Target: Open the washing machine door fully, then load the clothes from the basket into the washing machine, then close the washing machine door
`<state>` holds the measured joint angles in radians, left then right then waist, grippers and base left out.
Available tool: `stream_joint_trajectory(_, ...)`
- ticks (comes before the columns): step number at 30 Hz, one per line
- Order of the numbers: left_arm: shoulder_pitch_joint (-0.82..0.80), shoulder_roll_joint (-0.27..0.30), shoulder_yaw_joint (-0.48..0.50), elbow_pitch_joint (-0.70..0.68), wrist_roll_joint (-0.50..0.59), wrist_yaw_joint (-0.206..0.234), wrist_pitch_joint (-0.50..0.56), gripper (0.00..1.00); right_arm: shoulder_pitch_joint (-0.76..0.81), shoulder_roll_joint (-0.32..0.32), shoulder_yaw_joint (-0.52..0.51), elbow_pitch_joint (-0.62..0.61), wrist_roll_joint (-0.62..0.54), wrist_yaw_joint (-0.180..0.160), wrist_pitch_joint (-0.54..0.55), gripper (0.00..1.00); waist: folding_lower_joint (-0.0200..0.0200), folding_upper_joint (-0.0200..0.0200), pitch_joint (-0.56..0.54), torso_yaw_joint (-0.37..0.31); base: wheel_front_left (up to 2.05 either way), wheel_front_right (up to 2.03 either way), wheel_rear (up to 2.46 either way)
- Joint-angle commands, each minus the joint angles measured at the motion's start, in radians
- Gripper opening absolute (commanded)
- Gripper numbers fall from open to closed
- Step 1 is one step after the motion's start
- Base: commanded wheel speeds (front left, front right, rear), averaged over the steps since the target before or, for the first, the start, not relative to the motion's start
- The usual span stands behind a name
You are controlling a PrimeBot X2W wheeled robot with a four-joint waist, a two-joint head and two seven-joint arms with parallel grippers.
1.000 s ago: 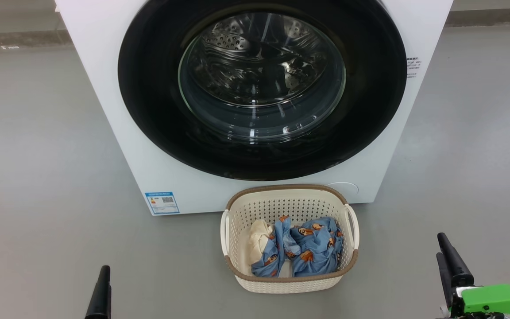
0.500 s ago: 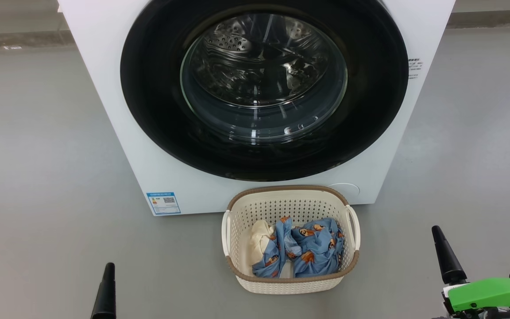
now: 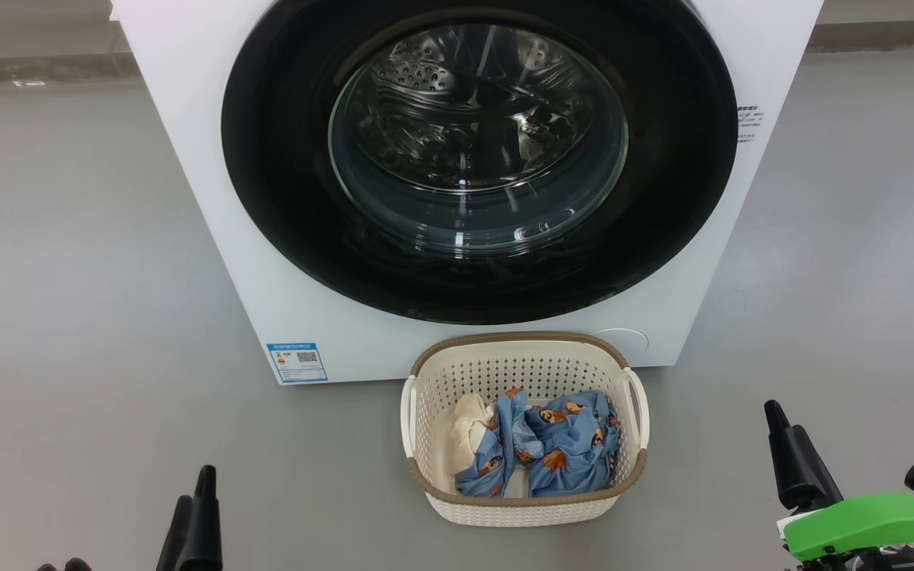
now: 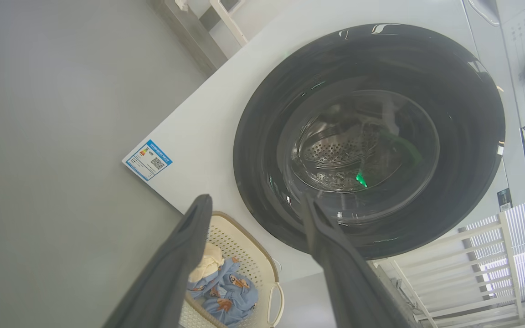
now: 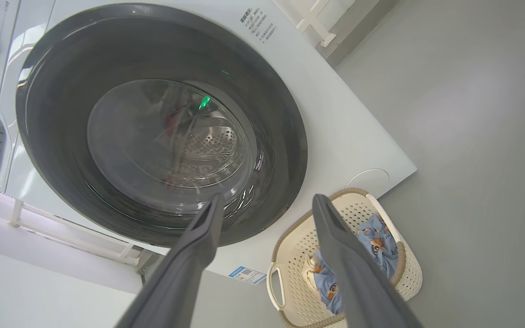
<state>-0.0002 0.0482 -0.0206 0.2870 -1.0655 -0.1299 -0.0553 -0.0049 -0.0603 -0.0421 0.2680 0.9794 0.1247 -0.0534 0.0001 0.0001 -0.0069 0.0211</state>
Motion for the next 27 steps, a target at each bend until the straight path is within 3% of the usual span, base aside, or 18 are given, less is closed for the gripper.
stream_joint_trajectory(1, -0.037, 0.019, 0.012, -0.035, 0.033, 0.000, -0.016, 1.00, -0.032, -0.014, 0.009, -0.032, -0.038, 0.003, -0.013, 1.00, 0.0000, -0.0001, 0.000, 0.001, 0.00, 0.00, 0.00)
stream_joint_trajectory(27, -0.044, 0.021, -0.007, -0.074, 0.326, -0.001, -0.085, 1.00, -0.036, -0.029, 0.042, -0.049, -0.317, 0.004, -0.084, 1.00, 0.0000, -0.0001, 0.003, 0.018, 0.00, 0.00, 0.00)
